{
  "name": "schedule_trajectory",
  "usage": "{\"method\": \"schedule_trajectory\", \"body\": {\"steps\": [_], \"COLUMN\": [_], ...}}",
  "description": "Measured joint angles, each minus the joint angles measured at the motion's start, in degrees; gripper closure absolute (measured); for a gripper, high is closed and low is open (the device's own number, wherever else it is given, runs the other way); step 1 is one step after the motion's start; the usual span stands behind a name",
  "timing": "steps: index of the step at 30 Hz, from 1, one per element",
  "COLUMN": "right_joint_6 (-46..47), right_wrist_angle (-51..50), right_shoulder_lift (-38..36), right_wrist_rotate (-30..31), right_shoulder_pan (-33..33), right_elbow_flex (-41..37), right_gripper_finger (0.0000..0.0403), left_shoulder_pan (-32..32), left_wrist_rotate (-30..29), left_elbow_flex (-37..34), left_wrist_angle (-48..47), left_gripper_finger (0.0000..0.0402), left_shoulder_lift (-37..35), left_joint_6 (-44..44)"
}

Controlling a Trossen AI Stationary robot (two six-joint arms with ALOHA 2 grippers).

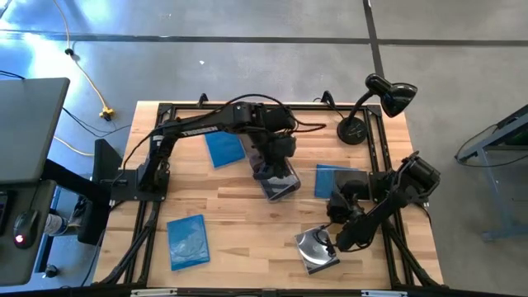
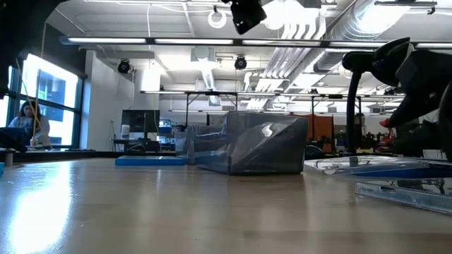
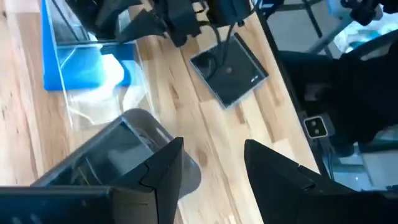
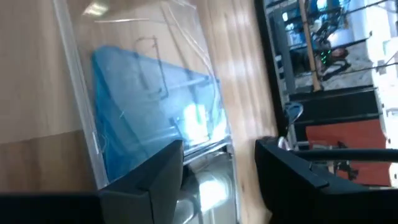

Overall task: Pick & place jewel cases by type
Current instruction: Put the left black CD case into the bottom black bin

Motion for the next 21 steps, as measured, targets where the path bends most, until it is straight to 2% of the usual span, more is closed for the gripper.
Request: {"method": "schedule_trajectory", "body": {"steps": [5,11,15,21], "right_joint_6": [-2.79,-3.72,-4.59,-4.6], "right_wrist_angle": [5.87,4.6,4.48,4.17], "right_shoulder_lift": [-0.21,0.0,0.0,-0.02], "right_wrist_rotate": [0.11,2.4,1.14,-0.52], "right_shoulder_pan": [-2.25,-3.08,-3.06,-2.92], "right_elbow_flex": [-3.08,-2.83,-2.51,-2.46], "right_gripper_finger": [0.0208,0.0225,0.0265,0.0348], "left_shoulder_pan": [-2.04,-3.73,-3.71,-3.64], "left_wrist_rotate": [-3.04,-7.46,-8.46,-9.2], "left_elbow_flex": [-0.02,-0.02,-0.02,-0.04], "left_wrist_angle": [-1.82,-3.75,-3.64,-3.56], "left_gripper_finger": [0.0234,0.0234,0.0234,0.0234], "left_shoulder_lift": [0.0,-0.02,-0.02,-0.02], "left_joint_6": [0.22,1.48,1.49,1.49]}}
